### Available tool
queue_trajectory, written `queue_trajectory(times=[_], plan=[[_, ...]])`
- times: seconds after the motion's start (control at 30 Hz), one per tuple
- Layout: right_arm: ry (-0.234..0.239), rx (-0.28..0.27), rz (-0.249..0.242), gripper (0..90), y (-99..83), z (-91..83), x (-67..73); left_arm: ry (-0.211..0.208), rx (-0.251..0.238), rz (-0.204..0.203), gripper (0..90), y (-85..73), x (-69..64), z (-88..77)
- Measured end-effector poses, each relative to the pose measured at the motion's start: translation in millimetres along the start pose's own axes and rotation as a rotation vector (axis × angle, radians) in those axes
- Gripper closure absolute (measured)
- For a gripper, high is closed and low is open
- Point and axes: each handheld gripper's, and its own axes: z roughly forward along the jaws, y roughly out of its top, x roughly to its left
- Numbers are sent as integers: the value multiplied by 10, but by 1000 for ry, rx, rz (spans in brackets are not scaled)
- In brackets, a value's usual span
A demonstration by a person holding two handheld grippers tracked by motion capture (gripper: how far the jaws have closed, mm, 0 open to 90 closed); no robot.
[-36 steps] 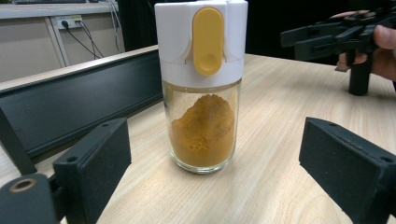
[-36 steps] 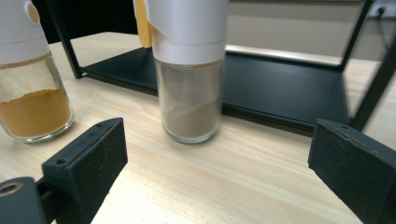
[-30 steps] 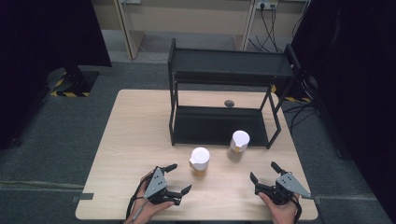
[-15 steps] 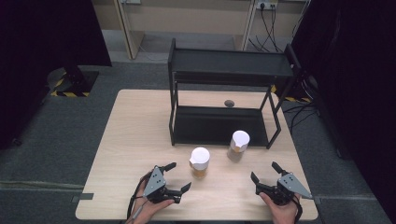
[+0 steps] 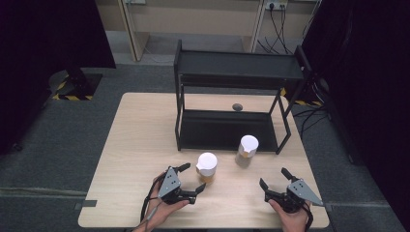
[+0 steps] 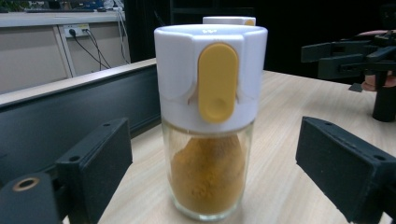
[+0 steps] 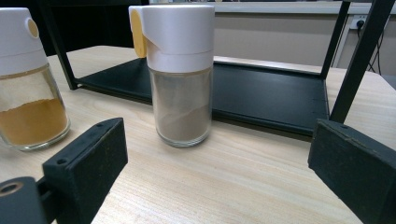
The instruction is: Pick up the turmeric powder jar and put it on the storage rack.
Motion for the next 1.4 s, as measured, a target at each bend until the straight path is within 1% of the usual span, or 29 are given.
queue_trajectory(times=[0.2,0.3,0.4,0.67,0.77,0.9,0.93,1.0,1.1,1.17,1.33,1.4], plan=[[0,1,3,49,1,0,-2,-2,2,1,123,36,19,120],[0,1,1,49,3,1,-2,-6,0,-2,147,54,54,169],[0,4,0,49,7,4,2,-11,-2,6,166,74,69,207],[-1,6,-1,49,11,6,4,-14,-5,9,212,74,81,305],[-1,7,-3,49,13,7,6,-14,-1,19,236,78,72,341],[0,5,0,49,9,4,2,-15,-15,24,290,59,48,359],[0,5,0,49,9,4,1,-11,-16,19,297,58,39,361],[0,6,0,48,11,6,0,-6,-13,18,300,69,22,356],[1,6,2,48,11,5,-5,-8,2,29,301,112,17,346],[2,6,4,48,12,6,-6,-9,-5,23,301,124,7,340],[4,8,8,48,14,7,-13,-7,-23,23,301,171,-16,322],[4,7,9,48,14,7,-15,-3,-36,23,302,212,-26,308]])
